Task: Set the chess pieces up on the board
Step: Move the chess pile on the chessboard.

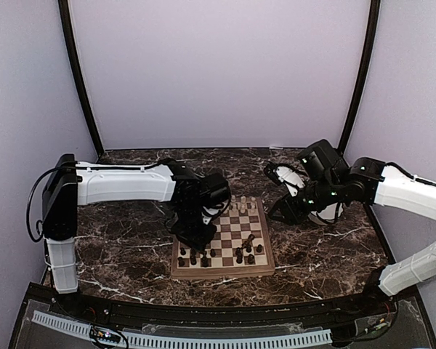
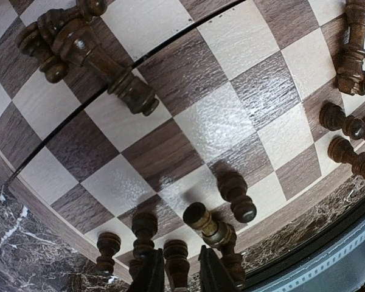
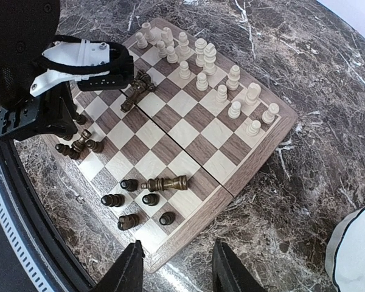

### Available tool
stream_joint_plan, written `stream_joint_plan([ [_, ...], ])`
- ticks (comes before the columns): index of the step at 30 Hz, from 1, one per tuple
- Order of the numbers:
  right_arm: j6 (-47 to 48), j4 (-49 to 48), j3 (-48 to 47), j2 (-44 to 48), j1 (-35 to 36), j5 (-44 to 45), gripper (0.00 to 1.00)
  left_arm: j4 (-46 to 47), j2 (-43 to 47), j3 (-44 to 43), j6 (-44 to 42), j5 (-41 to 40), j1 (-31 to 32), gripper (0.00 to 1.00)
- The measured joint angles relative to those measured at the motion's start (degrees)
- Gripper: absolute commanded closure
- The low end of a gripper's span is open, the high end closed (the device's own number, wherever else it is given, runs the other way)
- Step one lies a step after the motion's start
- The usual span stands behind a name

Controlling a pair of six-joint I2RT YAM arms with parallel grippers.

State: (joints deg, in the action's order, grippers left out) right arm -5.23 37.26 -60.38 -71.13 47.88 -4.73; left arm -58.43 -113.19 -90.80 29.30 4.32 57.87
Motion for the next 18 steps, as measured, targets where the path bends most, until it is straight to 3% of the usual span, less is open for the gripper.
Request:
stream_joint_plan([
  [18, 0.0, 0.0, 0.7, 0.0, 0.0, 0.0, 0.6, 0.0, -5.1, -3.4, -1.7, 2.2, -0.2, 0.76],
])
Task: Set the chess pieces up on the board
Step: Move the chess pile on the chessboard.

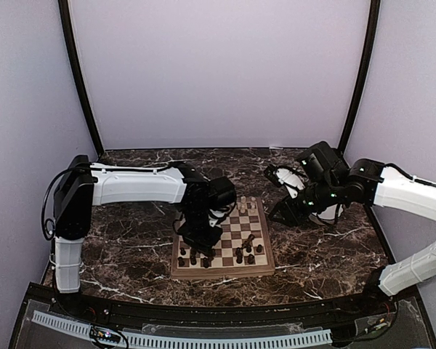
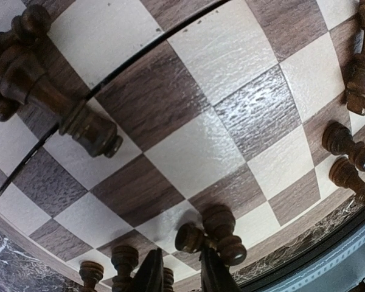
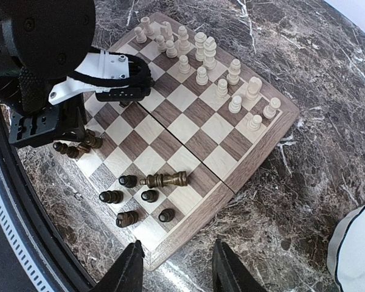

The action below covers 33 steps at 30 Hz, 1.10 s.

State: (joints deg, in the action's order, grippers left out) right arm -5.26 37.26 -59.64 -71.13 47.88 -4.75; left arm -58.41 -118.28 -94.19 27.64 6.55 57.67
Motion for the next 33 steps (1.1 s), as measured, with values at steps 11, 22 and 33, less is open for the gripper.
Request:
stream_joint_plan([
  [11, 0.0, 0.0, 0.0, 0.0, 0.0, 0.0, 0.6, 0.0, -0.6, -0.7, -0.5, 0.2, -1.5, 0.75],
  [22, -0.1, 0.0, 0.0, -0.5, 0.0, -0.3, 0.6, 1.2, -1.5, -1.6, -1.5, 2.7, -3.7, 0.79],
  [33, 0.0, 0.0, 0.0, -1.0, 0.0, -0.6, 0.6, 1.9, -1.9, -2.4, -2.4, 3.3, -4.8, 0.9],
])
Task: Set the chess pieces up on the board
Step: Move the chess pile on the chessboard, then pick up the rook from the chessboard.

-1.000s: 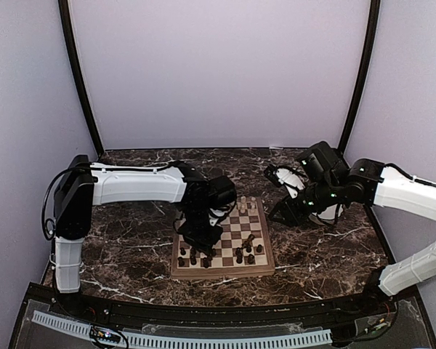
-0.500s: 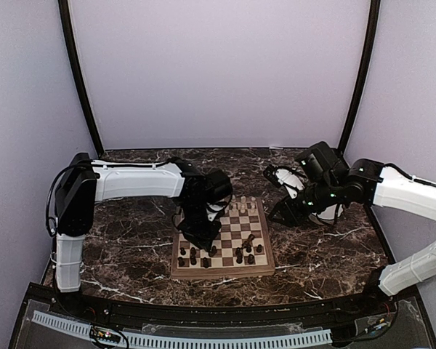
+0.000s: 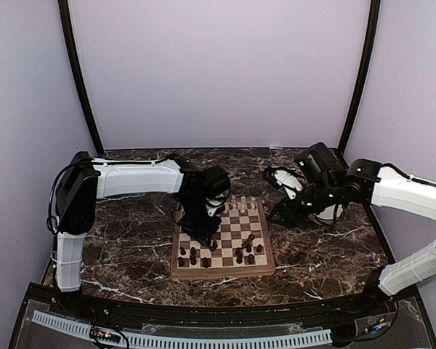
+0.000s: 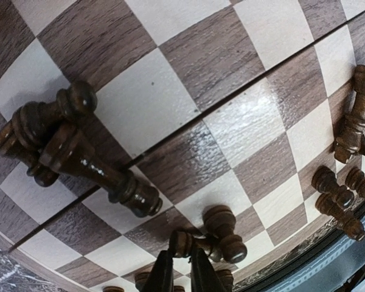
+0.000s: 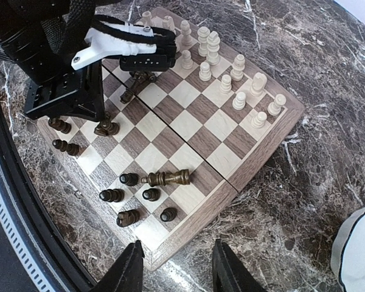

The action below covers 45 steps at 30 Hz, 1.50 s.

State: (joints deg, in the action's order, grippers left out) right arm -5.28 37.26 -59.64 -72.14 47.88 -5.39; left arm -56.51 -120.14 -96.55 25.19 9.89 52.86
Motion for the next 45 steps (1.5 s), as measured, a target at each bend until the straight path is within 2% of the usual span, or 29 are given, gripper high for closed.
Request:
stream_joint_plan([
  [5, 0.0, 0.0, 0.0, -0.2, 0.0, 0.0, 0.6, 0.0, 0.5, -0.1, -1.1, 0.2, 0.0, 0.95],
  [9, 0.0, 0.0, -0.1, -0.9, 0.0, -0.2, 0.6, 0.0, 1.5, -0.1, -1.8, 0.1, 0.0, 0.95],
  [14, 0.2, 0.0, -0.4, -1.6, 0.0, -0.5, 0.6, 0.2, 2.6, 0.0, -2.2, -0.2, -0.2, 0.81],
  [20, 0.2, 0.0, -0.7, -1.7, 0.0, -0.9, 0.6, 0.8, 2.6, 0.4, -1.7, -0.3, -0.6, 0.77],
  [45, -1.1, -0.1, 0.5, -0.2, 0.0, -1.0, 0.59, 2.9, -2.2, -1.0, 0.8, 4.7, -1.0, 0.78],
])
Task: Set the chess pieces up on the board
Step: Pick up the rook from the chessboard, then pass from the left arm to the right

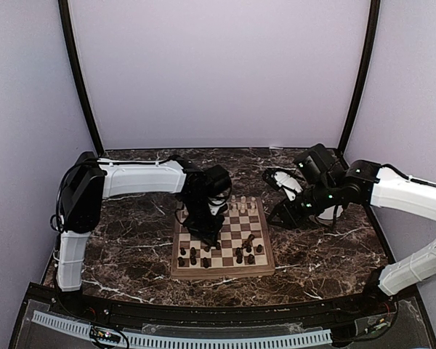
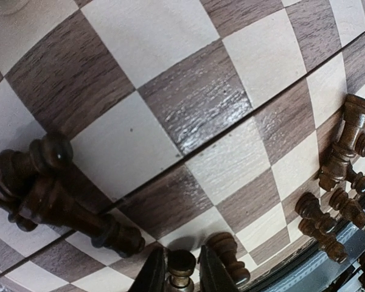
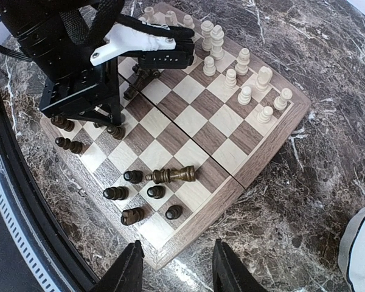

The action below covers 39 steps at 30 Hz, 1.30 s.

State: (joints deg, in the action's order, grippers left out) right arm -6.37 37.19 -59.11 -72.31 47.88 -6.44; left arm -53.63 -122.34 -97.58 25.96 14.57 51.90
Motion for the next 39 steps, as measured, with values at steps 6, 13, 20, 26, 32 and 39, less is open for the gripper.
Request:
stream_joint_plan([
  [6, 0.0, 0.0, 0.0, 0.0, 0.0, 0.0, 0.59, -1.8, -0.9, -1.7, 0.7, -0.9, 0.0, 0.8],
  [13, -0.1, -0.1, 0.0, 0.0, 0.0, 0.0, 0.59, -3.8, -1.3, -2.6, 1.3, -1.7, 0.0, 0.9],
  [20, -0.1, -0.3, 0.0, 0.0, 0.0, 0.0, 0.59, -6.3, -2.0, -5.6, 0.2, -2.5, 0.0, 0.92],
  [26, -0.4, -0.2, -1.2, 0.0, 0.0, 0.1, 0.6, -4.2, 1.3, -6.9, -1.6, -4.5, 0.0, 0.93],
  [32, -2.8, -1.7, -6.0, 0.0, 0.0, 0.0, 0.59, 2.5, 9.2, -10.1, -2.7, -6.5, -0.2, 0.93],
  [39, -6.5, -7.4, -11.9, -2.3, 0.0, -2.2, 0.58, 17.5, 19.7, -12.2, -3.9, -7.9, -1.0, 0.92],
])
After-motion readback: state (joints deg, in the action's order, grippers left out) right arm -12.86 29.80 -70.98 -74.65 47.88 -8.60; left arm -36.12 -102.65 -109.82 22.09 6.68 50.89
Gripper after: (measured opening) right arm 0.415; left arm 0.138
